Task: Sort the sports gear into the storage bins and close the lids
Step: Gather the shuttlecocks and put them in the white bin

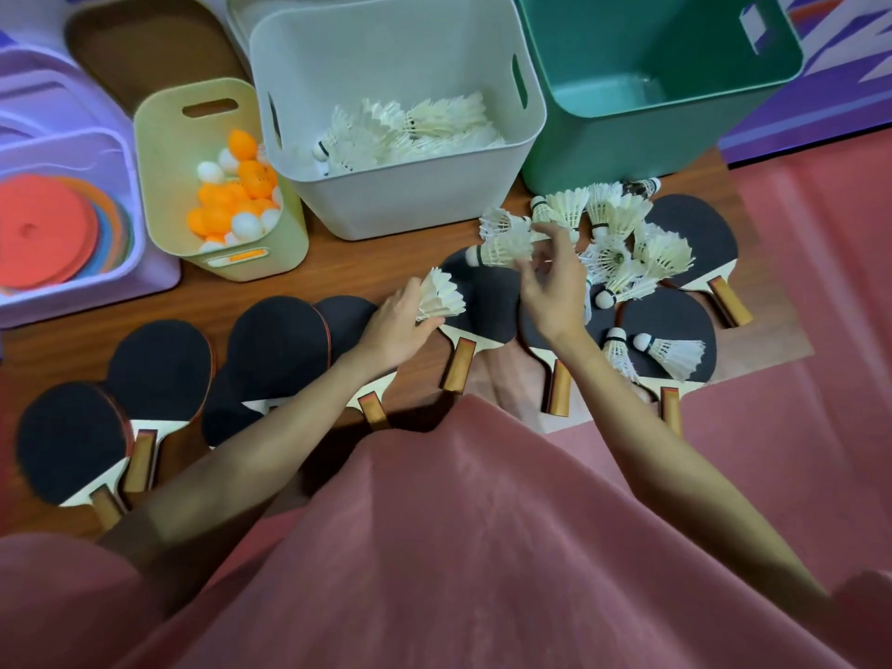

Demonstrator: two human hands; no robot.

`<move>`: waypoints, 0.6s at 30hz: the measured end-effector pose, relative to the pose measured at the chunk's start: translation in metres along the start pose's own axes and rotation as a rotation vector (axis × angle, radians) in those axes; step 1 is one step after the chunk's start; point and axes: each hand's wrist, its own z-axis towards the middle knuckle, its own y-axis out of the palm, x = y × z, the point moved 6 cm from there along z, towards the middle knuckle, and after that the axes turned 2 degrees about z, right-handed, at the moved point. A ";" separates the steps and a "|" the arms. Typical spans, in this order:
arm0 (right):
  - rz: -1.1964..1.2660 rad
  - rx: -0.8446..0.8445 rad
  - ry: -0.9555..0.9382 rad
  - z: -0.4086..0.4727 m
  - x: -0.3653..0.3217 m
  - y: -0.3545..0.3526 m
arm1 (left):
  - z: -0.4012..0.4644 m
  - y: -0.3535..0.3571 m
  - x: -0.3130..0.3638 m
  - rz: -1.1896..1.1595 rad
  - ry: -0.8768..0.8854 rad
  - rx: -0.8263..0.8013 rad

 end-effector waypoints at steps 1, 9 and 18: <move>-0.010 -0.029 -0.072 -0.003 -0.007 0.000 | 0.002 0.000 -0.002 0.005 -0.003 0.000; -0.076 -0.297 -0.231 -0.013 -0.028 0.037 | 0.016 -0.006 0.002 -0.035 0.019 0.030; -0.050 -0.261 -0.192 0.012 -0.026 0.049 | 0.029 -0.016 -0.008 -0.171 -0.049 0.087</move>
